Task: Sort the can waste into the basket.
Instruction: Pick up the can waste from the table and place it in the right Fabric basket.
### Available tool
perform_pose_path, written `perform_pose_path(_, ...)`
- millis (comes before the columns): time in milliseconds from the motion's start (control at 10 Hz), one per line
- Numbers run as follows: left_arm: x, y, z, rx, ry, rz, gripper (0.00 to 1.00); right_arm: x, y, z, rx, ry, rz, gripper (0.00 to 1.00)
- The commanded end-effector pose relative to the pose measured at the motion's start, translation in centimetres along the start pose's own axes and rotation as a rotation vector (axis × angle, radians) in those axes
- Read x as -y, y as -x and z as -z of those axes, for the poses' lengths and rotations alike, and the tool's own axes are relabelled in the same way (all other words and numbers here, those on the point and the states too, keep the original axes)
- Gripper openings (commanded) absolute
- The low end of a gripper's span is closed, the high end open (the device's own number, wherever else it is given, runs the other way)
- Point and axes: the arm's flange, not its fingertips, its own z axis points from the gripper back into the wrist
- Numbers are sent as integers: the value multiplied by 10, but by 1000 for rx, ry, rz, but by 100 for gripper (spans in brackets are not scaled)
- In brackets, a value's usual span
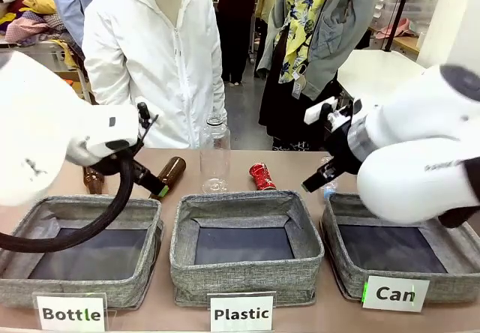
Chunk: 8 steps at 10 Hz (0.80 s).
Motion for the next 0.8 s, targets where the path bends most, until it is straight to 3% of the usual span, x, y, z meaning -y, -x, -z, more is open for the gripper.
perform_pose_path(0, -12, 12, -55, 34, 171, 42, 100, 4, -10, -57, 16, -178, 149, 100)
perform_pose_path(100, -11, 22, -80, 64, 273, 87, 100, 6, -5, -83, 17, -323, 181, 100)
perform_pose_path(200, -18, 42, -111, 123, 291, 113, 100, 14, 10, -112, 49, -479, 196, 100)
perform_pose_path(400, -48, 101, -159, 246, 294, 85, 100, 42, 62, -154, 152, -520, 141, 100)
perform_pose_path(700, -108, 214, -187, 489, 391, -164, 100, 105, 158, -167, 255, -515, 400, 100)
